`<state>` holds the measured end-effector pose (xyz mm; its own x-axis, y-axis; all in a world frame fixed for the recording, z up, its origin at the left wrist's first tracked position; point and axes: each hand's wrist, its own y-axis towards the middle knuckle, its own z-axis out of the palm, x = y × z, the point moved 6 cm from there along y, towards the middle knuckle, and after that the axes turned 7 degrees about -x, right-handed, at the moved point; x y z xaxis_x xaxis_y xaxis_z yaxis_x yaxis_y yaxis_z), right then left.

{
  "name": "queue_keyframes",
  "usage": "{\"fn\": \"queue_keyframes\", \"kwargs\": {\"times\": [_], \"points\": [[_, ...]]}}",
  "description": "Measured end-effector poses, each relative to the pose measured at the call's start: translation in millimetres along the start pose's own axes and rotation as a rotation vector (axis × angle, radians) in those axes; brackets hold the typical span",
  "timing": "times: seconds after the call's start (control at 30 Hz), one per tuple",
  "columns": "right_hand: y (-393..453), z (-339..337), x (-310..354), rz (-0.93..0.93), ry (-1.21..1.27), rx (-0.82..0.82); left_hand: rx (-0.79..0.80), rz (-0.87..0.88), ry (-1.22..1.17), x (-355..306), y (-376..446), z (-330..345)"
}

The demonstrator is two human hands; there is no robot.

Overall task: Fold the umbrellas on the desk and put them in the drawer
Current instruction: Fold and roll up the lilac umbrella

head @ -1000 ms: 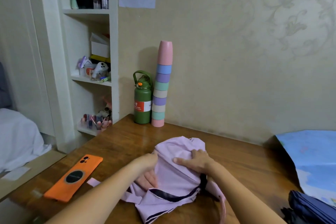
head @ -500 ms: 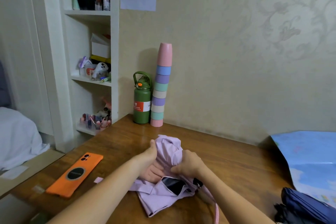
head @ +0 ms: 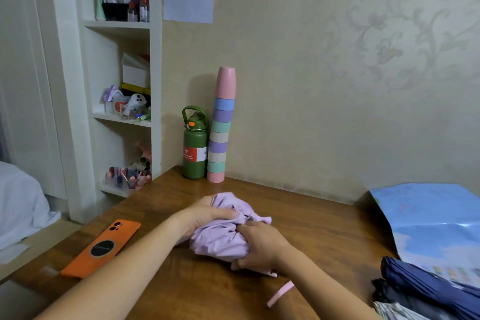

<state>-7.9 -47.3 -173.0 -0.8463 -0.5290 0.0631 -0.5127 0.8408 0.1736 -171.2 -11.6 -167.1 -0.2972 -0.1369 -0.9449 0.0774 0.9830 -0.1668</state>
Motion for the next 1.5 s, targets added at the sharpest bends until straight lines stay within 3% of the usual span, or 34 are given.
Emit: {"fn": "queue_keyframes", "kwargs": {"times": [0.17, 0.33, 0.5, 0.6, 0.67, 0.73, 0.87, 1.03, 1.1, 1.17, 1.3, 1.37, 1.5], "points": [[5, 5, -25, 0.044, -0.176, -0.123, 0.006, 0.336, 0.19, -21, -4, 19], [0, 17, -50, 0.093, -0.062, -0.25, 0.022, 0.382, 0.385, -2, -1, 38], [-8, -2, -52, 0.06, 0.292, -0.379, -0.207, 0.322, 0.296, 12, 32, 23], [-11, 7, -57, 0.078, 0.181, -0.3, -0.232, 0.317, 0.337, 13, 43, 26], [-14, 14, -58, 0.037, 0.088, -0.386, -0.278, 0.341, 0.374, 13, 50, 30], [-17, 22, -59, 0.052, 0.037, -0.487, -0.369, 0.39, 0.367, 10, 54, 34], [-14, 36, -66, 0.162, 0.0, -0.487, -0.6, 0.445, 0.307, 8, 55, 37], [-9, 44, -73, 0.274, -0.029, -0.558, -0.879, 0.629, 0.57, 7, 42, 38], [-5, 48, -80, 0.349, -0.024, -0.531, -0.851, 0.77, 0.589, 5, 32, 37], [0, 50, -87, 0.392, 0.024, -0.489, -0.691, 0.853, 0.574, 7, 26, 36], [6, 55, -89, 0.419, 0.161, -0.478, -0.281, 0.777, 0.689, 36, 25, 43], [4, 51, -84, 0.357, 0.193, -0.555, -0.236, 0.688, 0.705, 53, 27, 43], [-7, 41, -64, 0.117, 0.115, -0.628, -0.315, 0.591, 0.647, 62, 29, 39]]}}
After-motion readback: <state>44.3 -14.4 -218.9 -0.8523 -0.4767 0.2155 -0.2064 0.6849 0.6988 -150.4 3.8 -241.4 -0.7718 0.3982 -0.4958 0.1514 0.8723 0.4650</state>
